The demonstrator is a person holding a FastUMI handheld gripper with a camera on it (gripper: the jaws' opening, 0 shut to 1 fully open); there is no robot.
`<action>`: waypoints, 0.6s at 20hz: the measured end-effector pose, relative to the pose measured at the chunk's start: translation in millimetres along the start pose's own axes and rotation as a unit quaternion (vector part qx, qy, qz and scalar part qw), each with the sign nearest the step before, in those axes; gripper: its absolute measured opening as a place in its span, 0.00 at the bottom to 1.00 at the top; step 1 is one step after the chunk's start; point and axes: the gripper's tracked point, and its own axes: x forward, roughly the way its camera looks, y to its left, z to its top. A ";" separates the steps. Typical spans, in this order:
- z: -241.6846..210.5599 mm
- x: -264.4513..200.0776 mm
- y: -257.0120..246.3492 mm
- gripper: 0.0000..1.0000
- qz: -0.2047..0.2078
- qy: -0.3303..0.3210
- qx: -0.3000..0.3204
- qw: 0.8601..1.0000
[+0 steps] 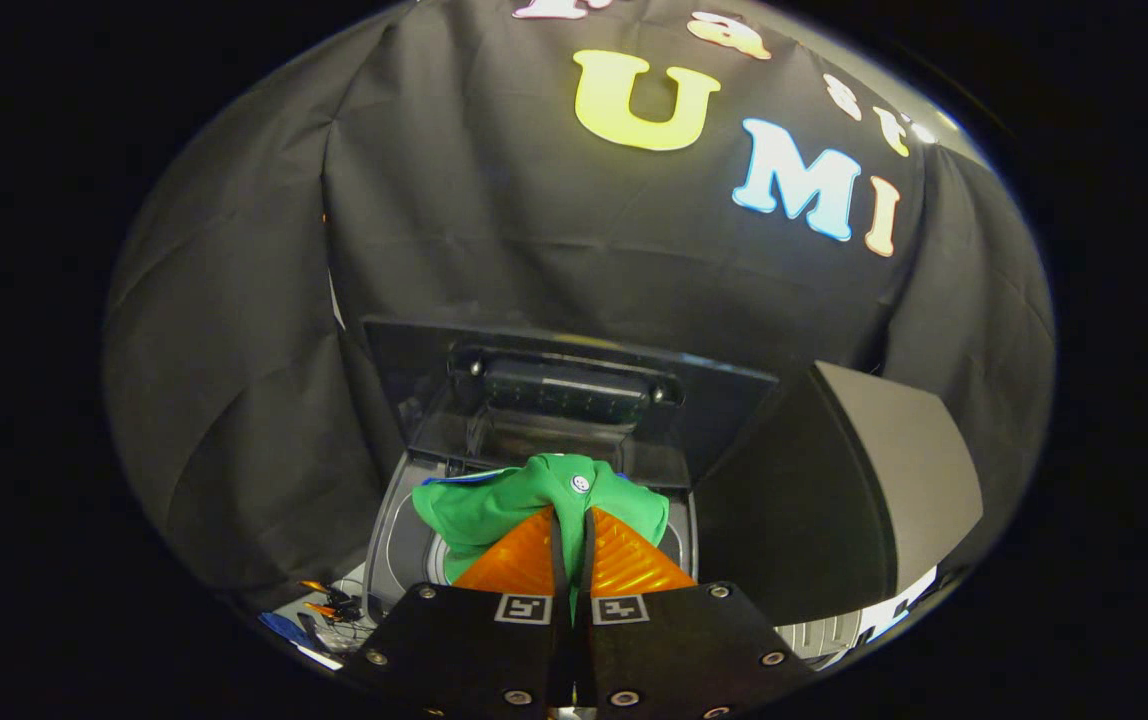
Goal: Put the clothes into the washing machine and then close the washing machine lid.
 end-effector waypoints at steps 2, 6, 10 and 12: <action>-14.0 14.6 6.0 0.01 0.002 0.013 0.005 1.000; -36.9 38.7 16.4 0.01 0.015 0.016 0.033 0.999; -62.5 66.7 18.2 0.01 0.015 0.030 0.053 0.998; -75.8 82.4 19.2 0.01 0.015 0.044 0.048 0.998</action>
